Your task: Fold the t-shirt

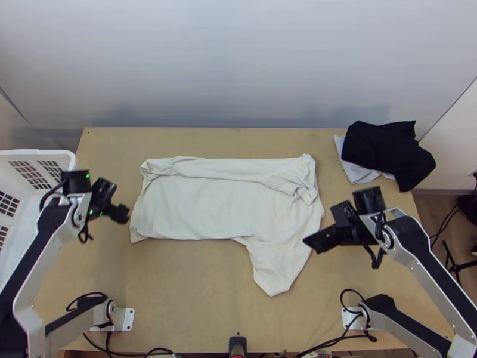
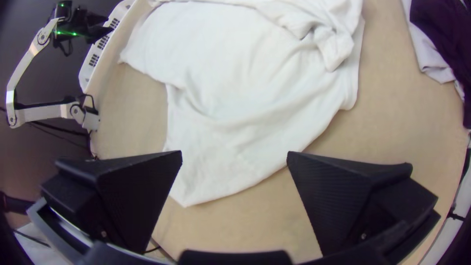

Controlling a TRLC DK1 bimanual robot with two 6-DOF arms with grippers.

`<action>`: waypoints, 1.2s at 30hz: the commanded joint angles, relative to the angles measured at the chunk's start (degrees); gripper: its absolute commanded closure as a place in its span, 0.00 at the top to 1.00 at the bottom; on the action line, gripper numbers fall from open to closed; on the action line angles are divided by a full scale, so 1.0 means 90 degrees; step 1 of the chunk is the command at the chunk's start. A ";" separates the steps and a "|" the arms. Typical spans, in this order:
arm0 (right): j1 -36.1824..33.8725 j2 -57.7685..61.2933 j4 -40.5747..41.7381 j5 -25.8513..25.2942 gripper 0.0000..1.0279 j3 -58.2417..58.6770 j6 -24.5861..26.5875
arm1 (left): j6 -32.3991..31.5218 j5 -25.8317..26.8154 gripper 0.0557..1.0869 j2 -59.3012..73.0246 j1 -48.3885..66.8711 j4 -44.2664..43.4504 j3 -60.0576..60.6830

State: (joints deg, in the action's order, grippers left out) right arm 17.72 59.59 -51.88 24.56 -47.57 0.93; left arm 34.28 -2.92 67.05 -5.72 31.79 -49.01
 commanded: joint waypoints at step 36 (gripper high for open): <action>0.0444 -0.0098 -0.1091 0.0455 0.93 0.0159 -0.0035 | -0.2383 0.2365 0.95 0.0822 0.0274 0.0931 0.1071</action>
State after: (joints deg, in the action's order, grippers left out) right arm 22.04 58.98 -61.71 28.75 -46.06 0.51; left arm 16.75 17.96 73.32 -6.98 43.16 -41.45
